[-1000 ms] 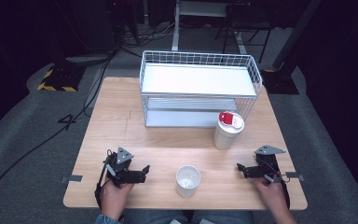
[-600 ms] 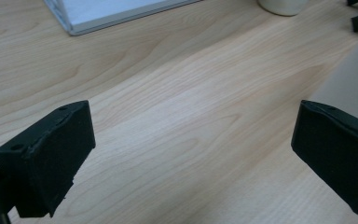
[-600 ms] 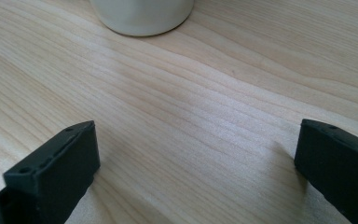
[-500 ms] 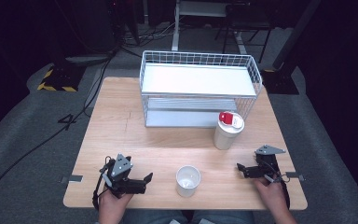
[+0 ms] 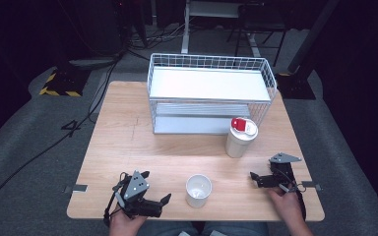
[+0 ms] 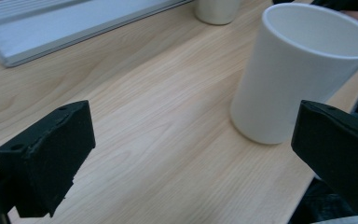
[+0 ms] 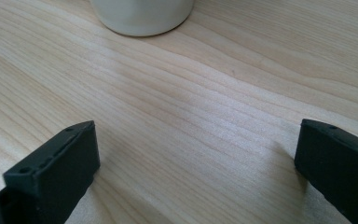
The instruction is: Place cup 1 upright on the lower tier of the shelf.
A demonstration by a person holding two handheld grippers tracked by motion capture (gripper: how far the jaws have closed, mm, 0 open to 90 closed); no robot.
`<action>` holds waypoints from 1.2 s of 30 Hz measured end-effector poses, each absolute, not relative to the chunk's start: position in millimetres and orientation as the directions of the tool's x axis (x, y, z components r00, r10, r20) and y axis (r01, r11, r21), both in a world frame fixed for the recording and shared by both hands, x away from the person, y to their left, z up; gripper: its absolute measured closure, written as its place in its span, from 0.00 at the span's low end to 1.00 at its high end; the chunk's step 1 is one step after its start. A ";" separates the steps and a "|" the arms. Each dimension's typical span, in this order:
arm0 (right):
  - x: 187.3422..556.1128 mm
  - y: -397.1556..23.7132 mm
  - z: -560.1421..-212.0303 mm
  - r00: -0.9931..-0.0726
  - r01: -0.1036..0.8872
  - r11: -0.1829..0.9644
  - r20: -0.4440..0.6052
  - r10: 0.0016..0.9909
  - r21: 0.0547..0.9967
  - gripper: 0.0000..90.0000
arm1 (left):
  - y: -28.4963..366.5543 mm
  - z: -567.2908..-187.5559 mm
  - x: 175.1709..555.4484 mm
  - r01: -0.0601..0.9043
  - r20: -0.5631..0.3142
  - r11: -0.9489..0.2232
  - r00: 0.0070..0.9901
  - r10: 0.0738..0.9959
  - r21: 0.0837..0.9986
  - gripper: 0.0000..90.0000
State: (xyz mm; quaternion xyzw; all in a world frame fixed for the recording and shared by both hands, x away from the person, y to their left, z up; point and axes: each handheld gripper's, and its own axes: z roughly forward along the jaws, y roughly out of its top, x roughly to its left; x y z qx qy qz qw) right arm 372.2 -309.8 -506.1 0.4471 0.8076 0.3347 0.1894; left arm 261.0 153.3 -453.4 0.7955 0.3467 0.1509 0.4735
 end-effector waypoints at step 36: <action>372.1 -309.1 -506.1 -0.523 0.597 0.373 -0.008 0.852 0.710 0.00 | 83.6 -479.0 277.7 0.355 -0.148 -0.358 0.858 0.492 0.864 0.01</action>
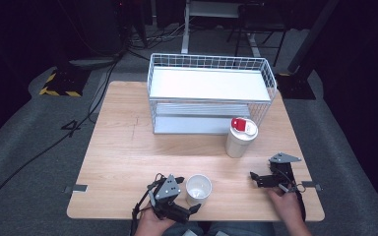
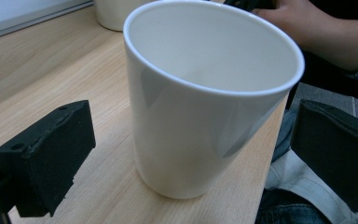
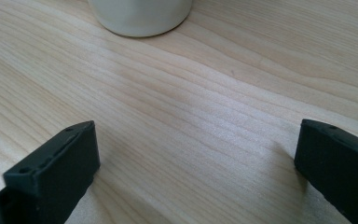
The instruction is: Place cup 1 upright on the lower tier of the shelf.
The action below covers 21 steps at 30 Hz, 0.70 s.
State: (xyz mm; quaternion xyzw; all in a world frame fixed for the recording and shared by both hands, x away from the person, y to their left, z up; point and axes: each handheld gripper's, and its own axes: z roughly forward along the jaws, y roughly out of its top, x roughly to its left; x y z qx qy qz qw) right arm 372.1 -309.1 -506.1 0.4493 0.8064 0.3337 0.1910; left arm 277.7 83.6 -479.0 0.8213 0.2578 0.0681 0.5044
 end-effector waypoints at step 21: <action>371.7 -308.9 -506.1 -0.519 0.599 0.371 -0.008 0.854 0.710 0.00 | 65.8 -492.4 285.5 0.379 -0.150 -0.414 0.860 0.487 0.828 0.19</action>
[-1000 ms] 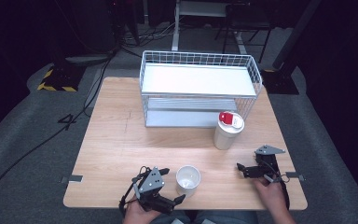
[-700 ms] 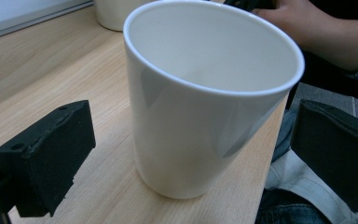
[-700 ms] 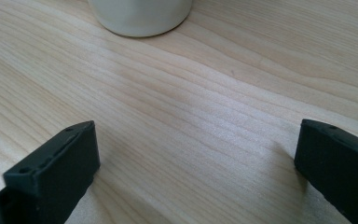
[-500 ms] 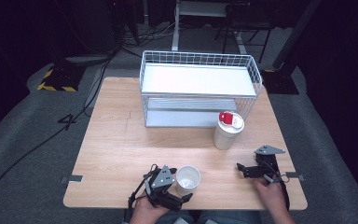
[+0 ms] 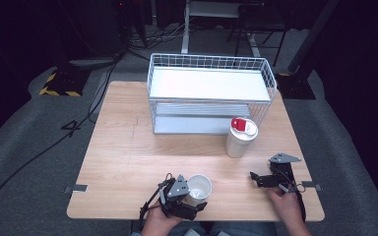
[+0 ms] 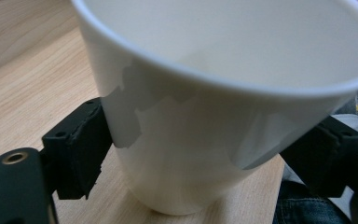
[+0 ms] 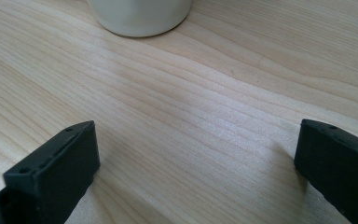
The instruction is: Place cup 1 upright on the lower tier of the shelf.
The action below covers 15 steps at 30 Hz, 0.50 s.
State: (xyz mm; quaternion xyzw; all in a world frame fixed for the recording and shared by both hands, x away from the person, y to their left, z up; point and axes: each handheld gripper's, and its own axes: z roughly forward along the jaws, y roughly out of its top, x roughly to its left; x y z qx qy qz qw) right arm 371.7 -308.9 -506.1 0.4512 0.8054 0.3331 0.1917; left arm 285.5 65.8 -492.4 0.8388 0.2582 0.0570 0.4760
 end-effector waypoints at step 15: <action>371.7 -308.9 -506.1 -0.519 0.599 0.371 -0.008 0.855 0.710 0.00 | 66.4 -490.5 283.0 0.352 -0.115 -0.416 0.860 0.497 0.838 0.24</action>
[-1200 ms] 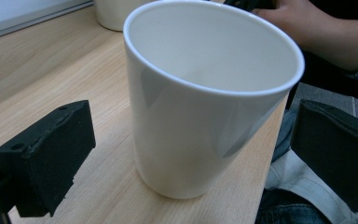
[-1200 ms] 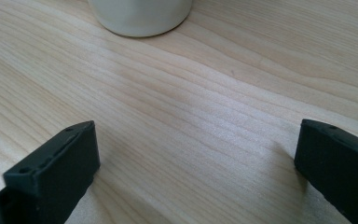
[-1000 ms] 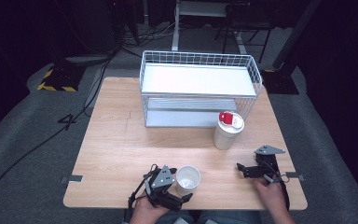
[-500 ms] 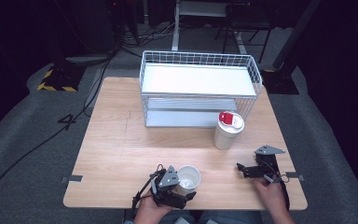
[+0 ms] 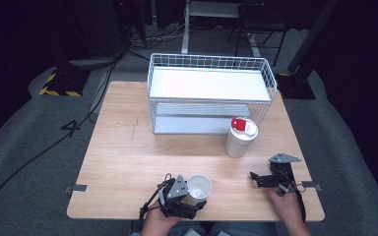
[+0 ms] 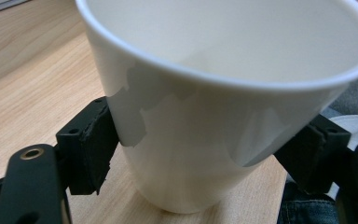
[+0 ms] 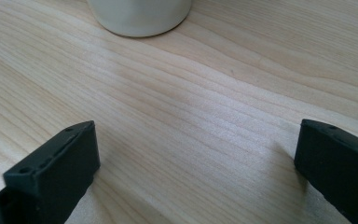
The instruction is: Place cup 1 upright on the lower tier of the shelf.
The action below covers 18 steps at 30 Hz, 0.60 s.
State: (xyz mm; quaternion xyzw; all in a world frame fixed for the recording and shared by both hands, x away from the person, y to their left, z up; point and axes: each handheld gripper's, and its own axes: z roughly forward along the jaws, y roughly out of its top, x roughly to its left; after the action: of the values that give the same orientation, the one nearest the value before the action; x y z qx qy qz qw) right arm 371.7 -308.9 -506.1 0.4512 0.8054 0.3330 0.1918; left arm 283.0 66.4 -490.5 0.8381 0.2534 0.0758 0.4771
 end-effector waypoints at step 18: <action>371.4 -308.6 -506.1 -0.517 0.599 0.370 -0.010 0.856 0.710 0.00 | 66.9 -479.6 280.9 0.328 -0.070 -0.433 0.856 0.513 0.839 0.25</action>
State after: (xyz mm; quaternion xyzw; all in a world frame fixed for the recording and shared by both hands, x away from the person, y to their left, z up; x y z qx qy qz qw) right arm 371.4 -308.6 -506.1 0.4521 0.8048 0.3327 0.1930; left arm 280.9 66.9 -479.6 0.8408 0.2502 0.0981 0.4700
